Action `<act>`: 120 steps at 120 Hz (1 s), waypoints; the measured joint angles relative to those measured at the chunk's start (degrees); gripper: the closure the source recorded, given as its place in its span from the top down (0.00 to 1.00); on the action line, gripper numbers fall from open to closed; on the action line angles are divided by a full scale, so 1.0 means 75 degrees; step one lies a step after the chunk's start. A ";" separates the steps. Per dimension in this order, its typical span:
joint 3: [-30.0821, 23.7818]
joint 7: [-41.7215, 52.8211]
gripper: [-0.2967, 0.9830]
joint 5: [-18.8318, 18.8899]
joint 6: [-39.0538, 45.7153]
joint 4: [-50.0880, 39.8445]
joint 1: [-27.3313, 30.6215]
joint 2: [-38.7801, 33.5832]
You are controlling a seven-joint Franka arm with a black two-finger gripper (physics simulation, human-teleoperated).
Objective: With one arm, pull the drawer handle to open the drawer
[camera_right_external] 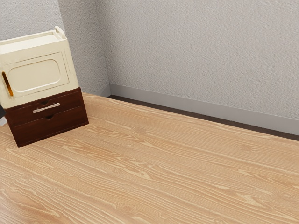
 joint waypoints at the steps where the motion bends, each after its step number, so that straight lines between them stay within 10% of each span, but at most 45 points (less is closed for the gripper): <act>1: -0.0038 0.0116 0.77 0.0000 0.0022 0.0001 0.0097 0.0037; 29: -0.0634 0.3054 0.77 -0.0657 0.1354 0.0231 0.1576 0.1995; 120: -0.0594 0.7532 0.77 -0.1412 0.3150 0.3725 0.1876 0.7294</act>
